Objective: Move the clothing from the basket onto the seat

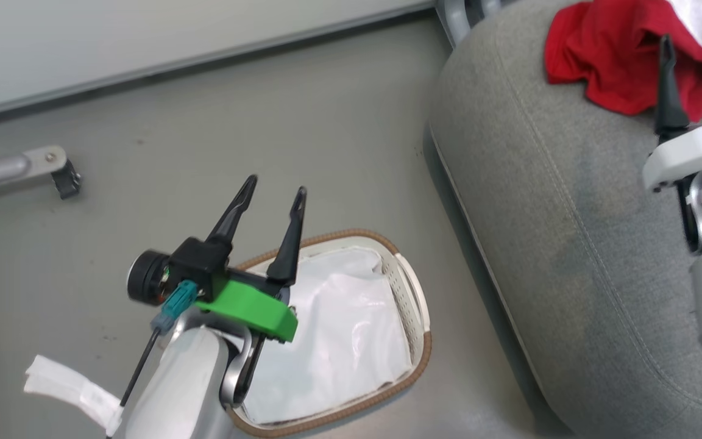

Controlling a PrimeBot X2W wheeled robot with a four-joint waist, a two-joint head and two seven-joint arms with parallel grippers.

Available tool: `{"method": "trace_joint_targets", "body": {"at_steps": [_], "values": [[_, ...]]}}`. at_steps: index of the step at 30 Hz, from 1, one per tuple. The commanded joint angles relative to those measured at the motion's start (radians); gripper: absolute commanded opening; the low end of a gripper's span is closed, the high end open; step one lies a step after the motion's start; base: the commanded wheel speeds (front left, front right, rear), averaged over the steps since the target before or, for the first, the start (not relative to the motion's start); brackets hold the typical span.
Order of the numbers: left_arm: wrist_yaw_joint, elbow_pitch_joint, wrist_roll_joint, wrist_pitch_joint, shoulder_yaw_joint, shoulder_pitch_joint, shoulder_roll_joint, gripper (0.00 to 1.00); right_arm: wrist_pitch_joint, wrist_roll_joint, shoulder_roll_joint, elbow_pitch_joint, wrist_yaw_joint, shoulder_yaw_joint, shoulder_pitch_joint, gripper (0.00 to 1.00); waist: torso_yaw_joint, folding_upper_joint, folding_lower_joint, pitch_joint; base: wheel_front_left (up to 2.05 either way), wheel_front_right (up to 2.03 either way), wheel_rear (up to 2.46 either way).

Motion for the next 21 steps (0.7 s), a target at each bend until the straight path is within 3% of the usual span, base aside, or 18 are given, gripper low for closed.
{"method": "trace_joint_targets", "body": {"at_steps": [1, 13, 21], "values": [[0.002, 0.007, -0.002, 0.0, 0.023, 0.038, -0.002, 1.0, -0.005, 0.008, 0.025, -0.012, -0.001, -0.002, 0.037, 1.0, 0.045, 0.0021, 0.0001, -0.111, 0.0, 0.0, 0.0], [0.019, -0.005, 0.013, 0.0, 0.209, 0.218, -0.016, 1.0, -0.005, 0.051, 0.173, -0.129, -0.001, 0.026, 0.272, 1.0, 0.11, 0.0021, 0.0001, -0.232, 0.0, 0.0, 0.0], [0.008, -0.026, 0.013, 0.0, 0.293, 0.339, -0.023, 1.0, -0.005, 0.136, 0.181, -0.177, -0.001, 0.097, 0.468, 1.0, 0.131, 0.0021, 0.0001, -0.288, 0.0, 0.0, 0.0]]}}
